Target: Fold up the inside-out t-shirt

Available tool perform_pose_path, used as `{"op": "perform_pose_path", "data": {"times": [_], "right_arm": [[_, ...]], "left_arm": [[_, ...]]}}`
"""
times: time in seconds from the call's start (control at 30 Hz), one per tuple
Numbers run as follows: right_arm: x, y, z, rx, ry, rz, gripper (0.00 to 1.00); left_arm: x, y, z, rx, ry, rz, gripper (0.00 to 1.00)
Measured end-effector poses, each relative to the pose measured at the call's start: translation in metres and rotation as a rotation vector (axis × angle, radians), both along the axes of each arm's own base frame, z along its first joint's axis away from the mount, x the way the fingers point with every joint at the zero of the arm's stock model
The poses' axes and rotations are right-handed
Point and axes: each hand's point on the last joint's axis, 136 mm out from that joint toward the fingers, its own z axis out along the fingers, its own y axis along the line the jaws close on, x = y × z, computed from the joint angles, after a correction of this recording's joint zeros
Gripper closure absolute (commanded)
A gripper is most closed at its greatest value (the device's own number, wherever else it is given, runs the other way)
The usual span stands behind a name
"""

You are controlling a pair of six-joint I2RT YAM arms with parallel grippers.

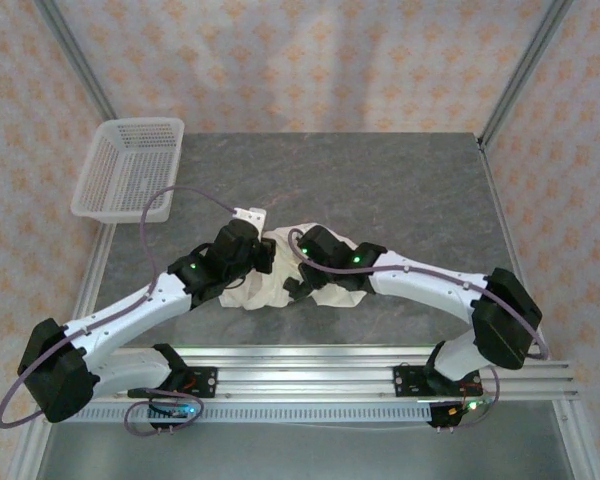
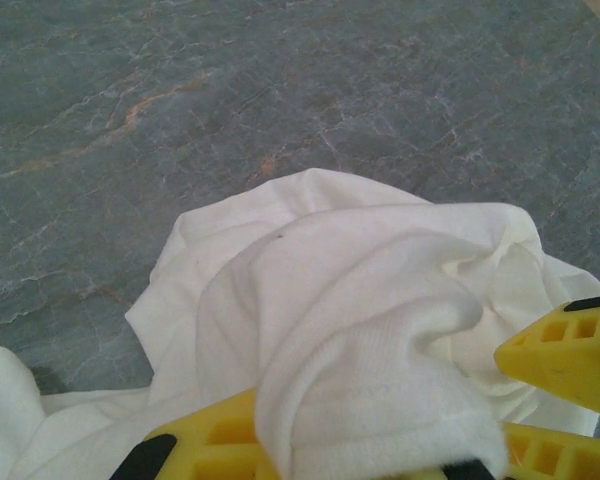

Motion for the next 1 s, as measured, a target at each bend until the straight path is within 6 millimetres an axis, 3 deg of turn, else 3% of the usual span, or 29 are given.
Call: {"op": "perform_pose_path", "data": {"times": [0.13,0.37,0.43,0.53,0.67,0.77,0.83,0.93,0.97,1.0], "right_arm": [[0.000,-0.004,-0.011,-0.046,0.027,0.012,0.63],[0.006,-0.004,-0.020,-0.088,0.028,0.018,0.95],[0.008,-0.003,-0.018,-0.086,0.018,0.015,1.00],[0.009,-0.003,-0.014,-0.075,0.010,0.014,1.00],[0.010,-0.005,0.013,-0.006,-0.030,0.002,1.00],[0.006,-0.014,0.052,0.109,-0.097,-0.015,1.00],[-0.004,-0.025,0.084,0.255,-0.163,-0.018,1.00],[-0.021,-0.046,0.113,0.431,-0.234,-0.025,1.00],[-0.025,-0.052,0.119,0.483,-0.252,-0.029,1.00],[-0.029,-0.057,0.122,0.521,-0.261,-0.031,1.00]], "left_arm": [[0.000,0.000,0.000,0.001,0.001,0.000,1.00],[0.000,0.000,0.000,0.001,0.001,0.001,1.00],[0.000,0.001,-0.001,0.002,0.002,0.002,1.00],[0.000,0.002,-0.002,0.008,0.005,0.005,1.00],[0.002,0.011,-0.005,0.031,0.010,0.042,1.00],[0.009,0.034,-0.017,0.033,0.038,0.137,1.00],[0.013,0.059,-0.039,0.035,0.091,0.222,1.00],[0.010,0.083,-0.080,0.057,0.203,0.300,1.00],[0.007,0.085,-0.094,0.064,0.242,0.303,0.97],[0.004,0.083,-0.104,0.064,0.272,0.297,0.87]]}}
